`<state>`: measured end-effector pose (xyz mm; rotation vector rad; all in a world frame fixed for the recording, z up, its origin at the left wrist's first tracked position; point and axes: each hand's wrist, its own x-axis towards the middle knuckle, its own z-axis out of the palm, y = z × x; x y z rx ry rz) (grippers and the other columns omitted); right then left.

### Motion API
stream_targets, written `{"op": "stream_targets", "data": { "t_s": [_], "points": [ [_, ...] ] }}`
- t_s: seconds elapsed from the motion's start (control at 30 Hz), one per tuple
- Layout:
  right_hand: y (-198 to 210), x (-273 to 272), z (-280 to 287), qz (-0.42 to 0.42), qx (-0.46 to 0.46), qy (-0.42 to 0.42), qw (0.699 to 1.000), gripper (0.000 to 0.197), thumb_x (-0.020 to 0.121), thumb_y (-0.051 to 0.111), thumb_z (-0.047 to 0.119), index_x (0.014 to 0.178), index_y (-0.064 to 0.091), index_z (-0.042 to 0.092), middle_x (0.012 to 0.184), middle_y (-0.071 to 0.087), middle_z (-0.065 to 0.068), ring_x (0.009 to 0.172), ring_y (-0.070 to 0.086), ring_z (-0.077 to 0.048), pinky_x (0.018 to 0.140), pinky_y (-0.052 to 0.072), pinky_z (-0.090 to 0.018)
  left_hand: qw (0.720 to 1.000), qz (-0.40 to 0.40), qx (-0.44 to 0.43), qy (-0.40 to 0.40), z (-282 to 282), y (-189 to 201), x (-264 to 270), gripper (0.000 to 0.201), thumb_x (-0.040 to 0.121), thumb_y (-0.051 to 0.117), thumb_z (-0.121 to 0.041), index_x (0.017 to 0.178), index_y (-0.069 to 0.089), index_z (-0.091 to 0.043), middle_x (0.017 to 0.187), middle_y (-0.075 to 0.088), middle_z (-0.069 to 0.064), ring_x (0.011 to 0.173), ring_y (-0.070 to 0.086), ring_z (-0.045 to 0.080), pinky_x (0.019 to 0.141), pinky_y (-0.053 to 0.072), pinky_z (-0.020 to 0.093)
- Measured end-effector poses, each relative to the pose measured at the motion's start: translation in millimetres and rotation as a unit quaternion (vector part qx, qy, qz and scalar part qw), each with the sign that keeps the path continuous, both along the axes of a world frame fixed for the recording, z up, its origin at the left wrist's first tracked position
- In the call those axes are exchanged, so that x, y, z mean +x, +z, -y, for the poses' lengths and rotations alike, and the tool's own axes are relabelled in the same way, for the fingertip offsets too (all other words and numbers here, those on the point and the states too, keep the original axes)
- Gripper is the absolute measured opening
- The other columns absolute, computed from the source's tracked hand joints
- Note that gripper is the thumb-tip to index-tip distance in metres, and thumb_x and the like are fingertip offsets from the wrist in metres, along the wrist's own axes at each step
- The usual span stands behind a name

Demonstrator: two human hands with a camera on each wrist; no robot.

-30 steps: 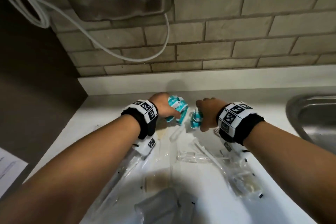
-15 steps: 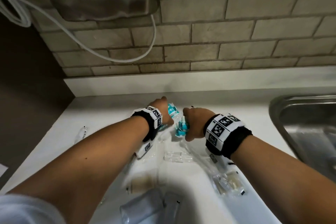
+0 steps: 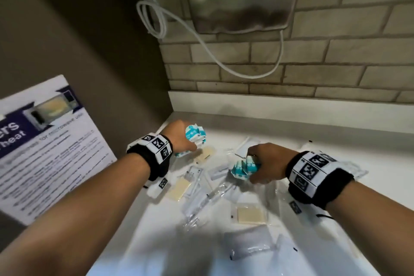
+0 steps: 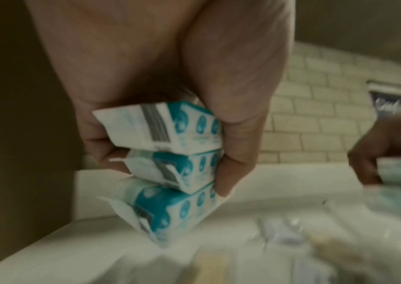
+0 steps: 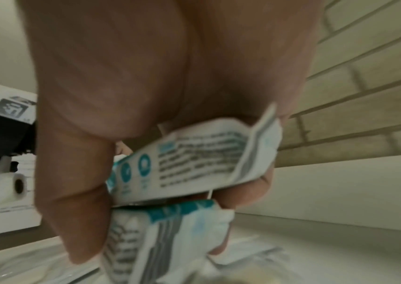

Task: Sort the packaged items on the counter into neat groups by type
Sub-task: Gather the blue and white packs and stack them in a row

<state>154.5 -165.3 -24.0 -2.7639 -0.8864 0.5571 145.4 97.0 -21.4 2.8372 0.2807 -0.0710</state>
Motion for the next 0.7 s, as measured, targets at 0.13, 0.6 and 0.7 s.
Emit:
{"op": "stream_targets", "data": {
  "t_s": [0.13,0.6,0.7],
  "points": [
    [-0.4,3.3,-51.8,0.032,0.005,0.007,0.999,0.028,0.073,0.072,0.035,0.090,0.056,0.020,0.081,0.059,0.006,0.079,0.059,-0.018,0.065,0.047,-0.027,0.998,-0.012,0.028,0.054,-45.9,-23.0,-12.8,0.059,0.072,0.081,-0.032,0.120,0.056,-0.008,0.113,0.064,0.009,0.100,0.062,0.027,0.084,0.051,0.032],
    [1.7,27.3,-137.2,0.068,-0.021,-0.092,0.993,0.043,0.074,0.075,0.035,0.110,0.060,0.016,0.104,0.067,-0.005,0.090,0.060,-0.025,0.075,0.050,-0.031,0.995,-0.086,0.006,-0.055,-84.1,-65.5,-10.6,0.033,0.065,0.072,-0.030,0.091,0.054,-0.022,0.091,0.062,0.000,0.085,0.062,0.024,0.067,0.045,0.026],
    [-0.6,31.8,-148.9,0.073,-0.026,-0.115,0.990,0.047,0.075,0.074,0.036,0.114,0.059,0.015,0.110,0.067,-0.008,0.100,0.062,-0.028,0.080,0.050,-0.032,0.988,-0.088,-0.027,-0.121,-69.9,-62.9,-11.8,0.028,0.067,0.074,-0.023,0.090,0.057,-0.022,0.089,0.067,-0.001,0.080,0.064,0.022,0.066,0.048,0.025]
  ]
}}
